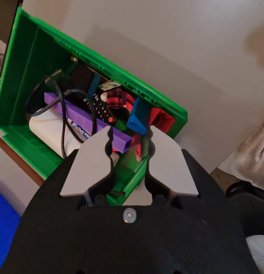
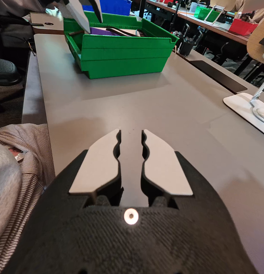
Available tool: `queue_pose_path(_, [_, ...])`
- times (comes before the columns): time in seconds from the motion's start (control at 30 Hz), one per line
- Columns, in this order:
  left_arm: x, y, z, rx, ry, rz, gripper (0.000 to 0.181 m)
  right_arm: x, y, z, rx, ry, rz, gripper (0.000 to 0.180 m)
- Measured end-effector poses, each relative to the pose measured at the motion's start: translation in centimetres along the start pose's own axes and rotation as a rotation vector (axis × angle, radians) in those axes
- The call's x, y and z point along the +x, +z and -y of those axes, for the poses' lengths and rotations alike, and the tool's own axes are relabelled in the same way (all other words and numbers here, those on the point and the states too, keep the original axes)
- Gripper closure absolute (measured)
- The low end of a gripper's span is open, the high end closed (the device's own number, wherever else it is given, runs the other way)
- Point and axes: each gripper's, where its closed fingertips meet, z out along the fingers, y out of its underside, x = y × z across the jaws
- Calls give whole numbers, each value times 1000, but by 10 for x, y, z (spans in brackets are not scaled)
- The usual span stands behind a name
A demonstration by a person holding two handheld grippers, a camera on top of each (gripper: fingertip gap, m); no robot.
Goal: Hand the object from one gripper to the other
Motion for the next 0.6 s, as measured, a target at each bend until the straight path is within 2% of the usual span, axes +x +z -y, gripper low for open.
queue_pose_path(0.1, [6,1,2,41,54,-28,135,-2,1,0,0,4,8,153])
queue_pose_path(0.2, [8,7,-6,32,147,-14,148,-3,1,1,6,10,14,153])
queue_pose_path(0.3, [9,11,-4,54,153,-23,145,-3,0,1,12,22,20,153])
queue_pose_path(0.47, [9,23,-14,4,124,-35,128,-2,-1,3,26,48,26,154])
queue_pose_path(0.6, [7,32,-14,10,148,-19,138,-1,-1,3,33,68,30,154])
